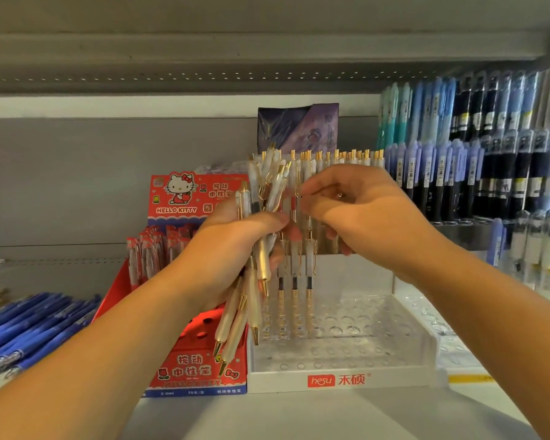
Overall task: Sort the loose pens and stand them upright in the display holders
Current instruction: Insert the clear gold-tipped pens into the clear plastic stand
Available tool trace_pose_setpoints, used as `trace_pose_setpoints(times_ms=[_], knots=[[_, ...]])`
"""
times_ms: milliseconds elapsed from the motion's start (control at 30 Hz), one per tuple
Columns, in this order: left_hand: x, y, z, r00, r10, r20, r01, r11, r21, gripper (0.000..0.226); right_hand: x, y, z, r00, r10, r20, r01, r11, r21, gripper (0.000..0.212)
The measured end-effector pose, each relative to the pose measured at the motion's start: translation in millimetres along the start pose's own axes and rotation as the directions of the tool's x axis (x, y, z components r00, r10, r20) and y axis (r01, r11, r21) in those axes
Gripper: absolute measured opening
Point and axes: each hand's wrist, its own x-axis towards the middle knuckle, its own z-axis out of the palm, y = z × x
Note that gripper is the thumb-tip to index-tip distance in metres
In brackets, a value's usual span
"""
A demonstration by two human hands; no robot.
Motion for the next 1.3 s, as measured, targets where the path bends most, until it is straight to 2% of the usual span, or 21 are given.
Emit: trace_pose_setpoints(times_ms=[67,200,300,400,467,567,633,667,733,800,867,1000,1033,1100,1133,1200,1233,1300], knots=[[-2.3,0.3,1.7,0.998,0.028,0.051,-0.028,1.000,0.003,0.010,-3.1,-2.8,2.9,0.998,0.035,0.048,-0.041,0.991,0.129,0.010],[-3.4,-0.9,2.7,0.987,0.086,0.133,-0.095,0.994,0.062,0.011,-3.6,-0.3,5.3,0.993,0.078,0.086,-0.098,0.961,0.258,0.025],[-4.2,-0.3,3.0,0.986,0.108,0.125,-0.132,0.970,0.204,0.018,-3.7,1.2,6.3,0.993,0.088,0.073,-0.105,0.957,0.271,0.031],[0.5,-4.2,3.3,0.986,0.114,0.118,-0.140,0.959,0.248,0.040,-4.6,1.8,9.4,0.990,0.121,0.072,-0.136,0.954,0.267,0.033],[-1.5,-8.3,2.6,0.989,0.110,0.099,-0.133,0.956,0.261,0.031,-4.3,1.2,8.9,0.982,0.166,0.087,-0.183,0.943,0.278,0.031],[-8.3,0.3,4.6,0.992,0.047,0.115,-0.063,0.989,0.133,0.015,-3.7,-1.6,4.3,0.972,0.201,0.119,-0.231,0.898,0.374,0.020],[0.8,-1.7,4.6,0.997,-0.006,0.083,-0.008,0.987,0.162,0.011,-4.1,-2.5,3.8,0.974,0.203,0.100,-0.226,0.851,0.473,0.016],[-1.8,-7.4,-3.7,0.995,-0.028,0.099,0.008,0.980,0.201,0.015,-4.3,-2.7,4.5,0.976,0.205,0.079,-0.216,0.832,0.511,0.014],[1.8,-10.9,-9.0,0.997,-0.071,0.033,0.064,0.982,0.178,0.021,-3.4,-3.3,5.2,0.976,0.216,0.029,-0.193,0.800,0.568,0.010],[3.6,-8.5,0.1,0.998,-0.023,0.065,0.019,0.998,0.060,0.013,-0.7,-4.0,1.6,0.969,0.245,-0.030,-0.169,0.747,0.643,0.008],[-0.4,-2.5,0.3,1.000,-0.014,0.005,0.014,0.999,-0.033,0.029,3.4,-4.8,-5.6,0.959,0.265,-0.100,-0.129,0.722,0.680,0.007],[8.2,-4.6,-0.3,0.999,0.039,-0.020,-0.039,0.999,-0.027,0.042,9.4,-5.9,-17.4,0.947,0.224,-0.230,-0.057,0.823,0.565,0.003],[11.8,-2.3,0.3,0.998,0.049,-0.039,-0.050,0.998,-0.026,0.039,10.5,-6.1,-19.6,0.948,0.215,-0.235,-0.064,0.851,0.521,0.004],[16.5,-0.6,-1.3,0.995,0.014,-0.097,-0.007,0.998,0.070,0.019,11.4,-7.0,-21.3,0.962,0.207,-0.178,-0.125,0.913,0.388,0.010],[17.0,-0.2,-1.9,0.995,-0.011,-0.103,0.020,0.996,0.089,0.015,11.1,-6.3,-21.0,0.973,0.192,-0.130,-0.154,0.955,0.255,0.013],[13.0,0.2,-2.3,0.998,0.005,-0.067,-0.006,1.000,-0.019,0.024,9.4,-3.4,-17.6,0.988,0.144,-0.051,-0.146,0.988,-0.044,0.016],[9.9,0.4,-2.2,0.998,0.026,-0.057,-0.029,0.998,-0.060,0.026,8.5,-2.1,-15.2,0.992,0.127,-0.026,-0.129,0.984,-0.126,0.016],[2.8,1.5,-1.3,0.994,0.079,-0.081,-0.083,0.995,-0.054,0.017,7.9,-0.4,-12.2,0.990,0.141,0.016,-0.137,0.980,-0.147,0.017]])
